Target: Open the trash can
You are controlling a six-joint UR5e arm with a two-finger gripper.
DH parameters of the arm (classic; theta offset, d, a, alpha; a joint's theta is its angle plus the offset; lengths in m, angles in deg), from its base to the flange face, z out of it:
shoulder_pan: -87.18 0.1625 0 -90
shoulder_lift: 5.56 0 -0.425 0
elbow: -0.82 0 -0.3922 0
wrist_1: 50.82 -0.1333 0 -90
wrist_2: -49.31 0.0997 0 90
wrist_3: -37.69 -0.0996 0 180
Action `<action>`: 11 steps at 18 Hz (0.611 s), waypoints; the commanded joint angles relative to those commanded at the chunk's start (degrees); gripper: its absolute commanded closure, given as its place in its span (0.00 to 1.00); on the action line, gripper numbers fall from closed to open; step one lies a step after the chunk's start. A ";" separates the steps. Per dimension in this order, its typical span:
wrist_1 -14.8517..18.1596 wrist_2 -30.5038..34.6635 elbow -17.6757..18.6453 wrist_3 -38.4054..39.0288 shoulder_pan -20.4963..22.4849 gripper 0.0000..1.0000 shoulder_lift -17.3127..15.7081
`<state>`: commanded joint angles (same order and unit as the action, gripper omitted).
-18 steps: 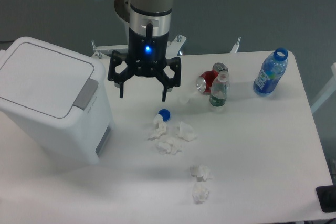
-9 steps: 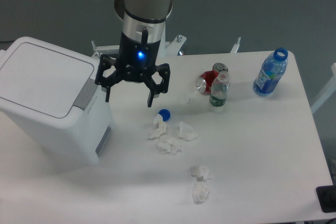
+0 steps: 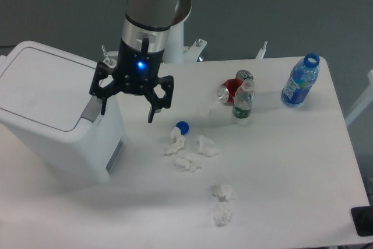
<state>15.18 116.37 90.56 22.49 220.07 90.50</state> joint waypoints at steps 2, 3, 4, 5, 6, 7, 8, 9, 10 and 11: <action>0.00 -0.79 0.00 -0.53 0.09 0.00 -0.09; 0.00 -0.80 0.00 -0.61 0.09 0.00 -0.09; 0.00 -0.80 0.00 -0.62 0.09 0.00 -0.09; 0.00 -0.80 0.17 -0.70 0.09 0.00 -0.09; -0.09 -0.80 0.18 -0.70 0.09 0.00 -0.17; -0.17 -0.80 0.35 -0.79 0.17 0.00 -0.18; -0.26 -0.71 0.35 -0.79 0.26 0.00 -0.18; -0.26 -0.71 0.61 -1.05 0.35 0.00 -0.18; -0.26 -0.71 1.05 -1.58 0.35 0.00 -0.35; -0.26 -0.71 1.32 -2.02 0.44 0.00 -0.44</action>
